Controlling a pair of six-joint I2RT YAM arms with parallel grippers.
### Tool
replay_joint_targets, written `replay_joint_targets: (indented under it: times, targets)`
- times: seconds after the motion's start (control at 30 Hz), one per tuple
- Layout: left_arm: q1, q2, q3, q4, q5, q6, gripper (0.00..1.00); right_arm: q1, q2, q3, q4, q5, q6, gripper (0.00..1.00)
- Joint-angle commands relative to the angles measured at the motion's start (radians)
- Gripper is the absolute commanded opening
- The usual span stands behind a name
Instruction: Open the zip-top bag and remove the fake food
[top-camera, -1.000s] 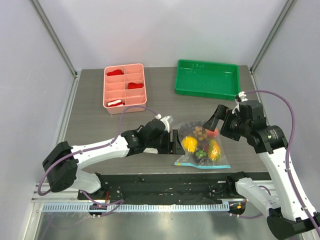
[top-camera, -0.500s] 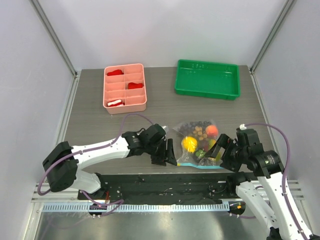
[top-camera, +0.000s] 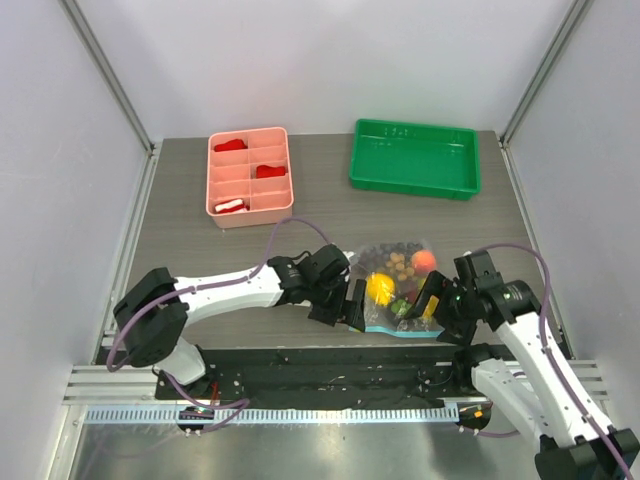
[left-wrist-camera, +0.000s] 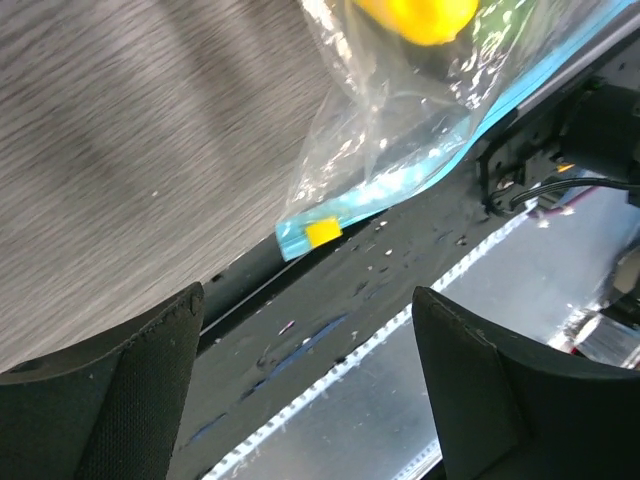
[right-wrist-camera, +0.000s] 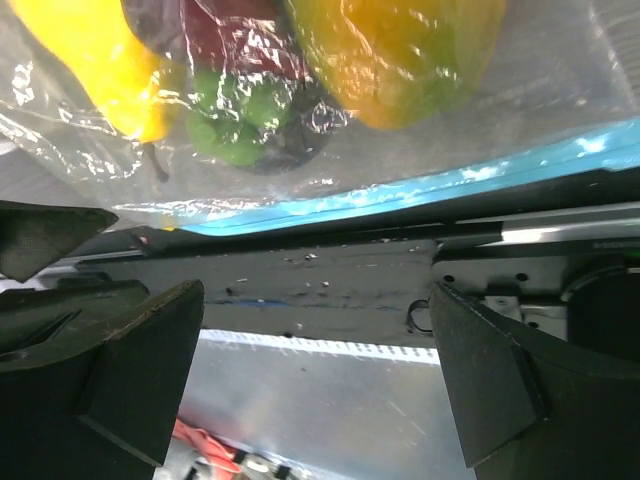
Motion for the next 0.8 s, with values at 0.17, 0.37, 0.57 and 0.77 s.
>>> replay_joint_targets:
  times: [0.17,0.37,0.57,0.77]
  targets:
    - [-0.007,0.074,-0.045,0.321,0.104,-0.121,0.72,-0.001,0.241,0.282,0.060,0.123,-0.271,1.00]
    - [-0.007,0.131,-0.040,0.359,0.109,-0.183,0.61,-0.001,0.278,0.405,0.063,0.191,-0.362,1.00]
    - [-0.007,0.140,-0.068,0.378,0.089,-0.210,0.66,-0.001,0.272,0.384,0.065,0.174,-0.368,1.00]
    - [-0.007,0.149,-0.079,0.378,0.078,-0.186,0.48,0.001,0.268,0.370,0.072,0.142,-0.379,1.00]
